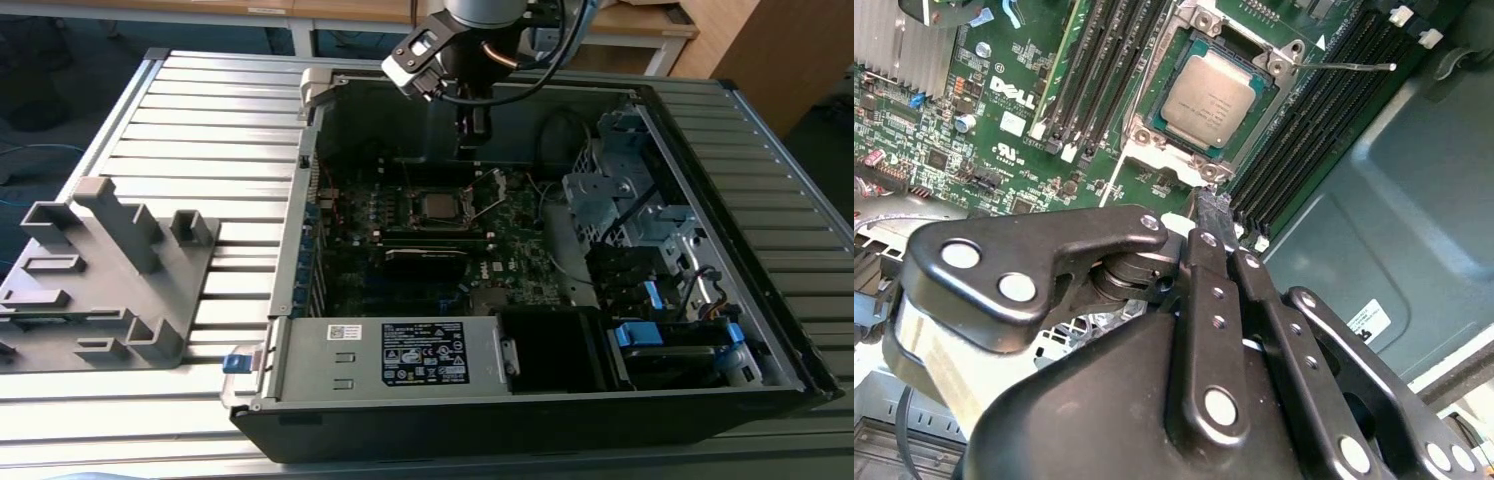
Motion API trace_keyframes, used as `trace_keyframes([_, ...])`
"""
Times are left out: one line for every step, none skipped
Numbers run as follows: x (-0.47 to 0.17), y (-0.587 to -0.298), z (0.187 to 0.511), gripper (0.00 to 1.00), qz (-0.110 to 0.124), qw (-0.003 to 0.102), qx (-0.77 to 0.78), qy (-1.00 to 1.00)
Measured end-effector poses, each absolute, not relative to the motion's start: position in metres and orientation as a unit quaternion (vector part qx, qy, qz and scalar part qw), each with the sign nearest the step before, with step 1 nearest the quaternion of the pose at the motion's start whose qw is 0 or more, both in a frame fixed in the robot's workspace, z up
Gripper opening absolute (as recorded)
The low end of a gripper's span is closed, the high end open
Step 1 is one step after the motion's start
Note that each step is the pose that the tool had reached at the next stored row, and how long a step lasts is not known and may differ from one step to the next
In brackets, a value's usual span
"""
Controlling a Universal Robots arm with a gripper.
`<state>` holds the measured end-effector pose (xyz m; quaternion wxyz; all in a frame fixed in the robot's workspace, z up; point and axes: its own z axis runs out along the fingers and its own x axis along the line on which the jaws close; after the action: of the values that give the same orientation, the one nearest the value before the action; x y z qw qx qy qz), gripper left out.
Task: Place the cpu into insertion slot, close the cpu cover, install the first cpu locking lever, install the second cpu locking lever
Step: 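Close the cpu cover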
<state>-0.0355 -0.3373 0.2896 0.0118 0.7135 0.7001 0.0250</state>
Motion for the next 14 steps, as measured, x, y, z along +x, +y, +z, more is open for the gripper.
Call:
trace_keyframes([-0.0354, -0.3372, 0.2896, 0.11, 0.025, 0.012, 0.714, 0.7])
trace_keyframes([-0.0352, -0.3372, 0.2896, 0.11, 0.025, 0.012, 0.714, 0.7])
trace_keyframes([-0.0352, -0.3373, 0.2896, 0.11, 0.025, 0.012, 0.714, 0.7])
trace_keyframes([-0.0352, -0.3373, 0.2896, 0.11, 0.025, 0.012, 0.713, 0.7])
trace_keyframes([-0.0352, -0.3373, 0.2896, 0.11, 0.025, 0.012, 0.714, 0.7])
trace_keyframes([-0.0352, -0.3373, 0.2896, 0.11, 0.025, 0.012, 0.714, 0.7])
trace_keyframes([-0.0352, -0.3373, 0.2896, 0.11, 0.025, 0.012, 0.714, 0.7])
trace_keyframes([-0.0351, -0.3373, 0.2896, 0.11, 0.025, 0.012, 0.714, 0.7])
trace_keyframes([-0.0351, -0.3373, 0.2896, 0.11, 0.025, 0.012, 0.714, 0.7])
trace_keyframes([-0.0351, -0.3373, 0.2896, 0.11, 0.025, 0.012, 0.714, 0.7])
trace_keyframes([-0.0351, -0.3373, 0.2896, 0.11, 0.025, 0.012, 0.714, 0.7])
trace_keyframes([-0.035, -0.3372, 0.2895, 0.11, 0.025, 0.012, 0.714, 0.7])
trace_keyframes([-0.0344, -0.3372, 0.2894, 0.11, 0.025, 0.012, 0.713, 0.7])
trace_keyframes([-0.0332, -0.3372, 0.2893, 0.11, 0.025, 0.012, 0.713, 0.7])
